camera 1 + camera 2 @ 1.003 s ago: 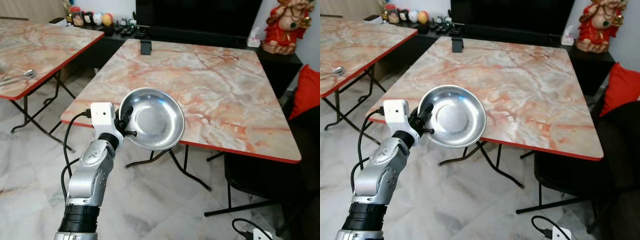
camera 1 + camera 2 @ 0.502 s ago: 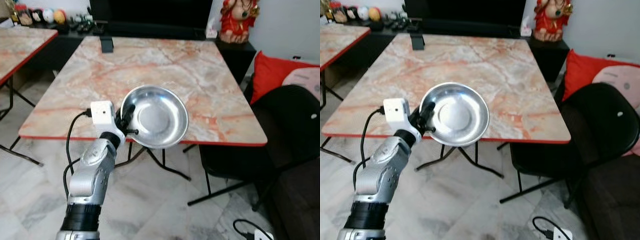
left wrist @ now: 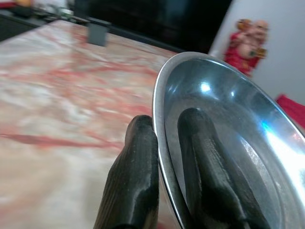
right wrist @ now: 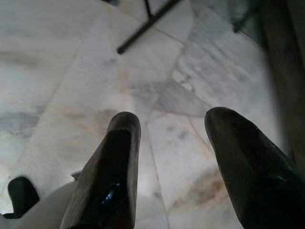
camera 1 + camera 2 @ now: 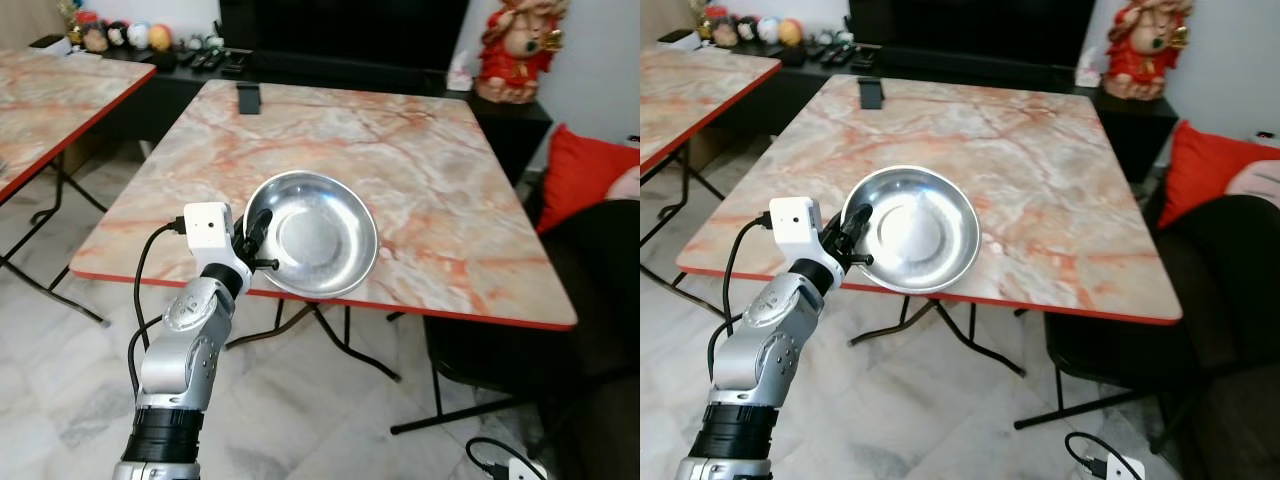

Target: Setting the table

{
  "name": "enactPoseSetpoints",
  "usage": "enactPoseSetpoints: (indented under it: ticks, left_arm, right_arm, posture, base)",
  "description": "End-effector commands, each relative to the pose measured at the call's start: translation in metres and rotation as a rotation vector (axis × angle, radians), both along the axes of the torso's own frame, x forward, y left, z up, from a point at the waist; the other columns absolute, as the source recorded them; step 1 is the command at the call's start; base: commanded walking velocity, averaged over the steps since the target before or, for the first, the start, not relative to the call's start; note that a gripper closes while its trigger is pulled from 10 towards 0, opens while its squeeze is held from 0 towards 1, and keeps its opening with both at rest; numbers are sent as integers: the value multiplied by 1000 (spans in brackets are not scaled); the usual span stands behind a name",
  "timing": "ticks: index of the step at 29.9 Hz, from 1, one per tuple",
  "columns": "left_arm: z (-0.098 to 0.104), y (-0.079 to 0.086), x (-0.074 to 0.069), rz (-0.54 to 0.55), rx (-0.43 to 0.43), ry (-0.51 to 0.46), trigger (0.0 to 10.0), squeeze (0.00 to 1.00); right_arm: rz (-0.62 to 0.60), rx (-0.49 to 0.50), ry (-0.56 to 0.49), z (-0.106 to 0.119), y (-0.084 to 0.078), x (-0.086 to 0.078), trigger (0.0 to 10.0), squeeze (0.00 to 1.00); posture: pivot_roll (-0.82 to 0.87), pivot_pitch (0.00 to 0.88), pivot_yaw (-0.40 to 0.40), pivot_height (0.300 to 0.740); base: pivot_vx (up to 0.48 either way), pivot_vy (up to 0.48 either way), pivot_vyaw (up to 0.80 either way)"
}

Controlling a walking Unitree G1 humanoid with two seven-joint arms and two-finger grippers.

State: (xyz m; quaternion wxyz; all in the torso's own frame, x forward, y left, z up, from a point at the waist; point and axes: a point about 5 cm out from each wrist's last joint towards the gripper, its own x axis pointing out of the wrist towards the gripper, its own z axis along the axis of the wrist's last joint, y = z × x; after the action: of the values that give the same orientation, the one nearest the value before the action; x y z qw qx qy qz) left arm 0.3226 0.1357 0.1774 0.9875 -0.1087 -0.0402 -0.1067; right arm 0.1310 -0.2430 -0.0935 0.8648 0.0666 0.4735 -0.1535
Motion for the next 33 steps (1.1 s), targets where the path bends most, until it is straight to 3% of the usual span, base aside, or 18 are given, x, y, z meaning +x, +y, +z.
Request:
enactPoseSetpoints:
  ticks: [1,18,24,33]
  left_arm:
    - [4,-4,2,-15,10,-17,10000,0]
    - [2,-11,3,-37,31,-14,10000,0]
    - [-2,-12,3,-51,60,-2,10000,0]
    - [-2,-15,2,-60,24,-4,10000,0]
  right_arm:
    - [-1,-7,-2,0,-2,-2,10000,0]
    - [15,-17,4,0,-2,-2,10000,0]
    - [16,-17,3,0,-2,-1,10000,0]
    - [23,-20,7,0,-2,-1,10000,0]
  posture:
    - [101,0,-53,740]
    - [94,0,-47,740]
    - [95,0,-50,740]
    - [96,0,-54,740]
  base:
    - [285,0,0]
    - [290,0,0]
    - [0,0,0]
    - [0,0,0]
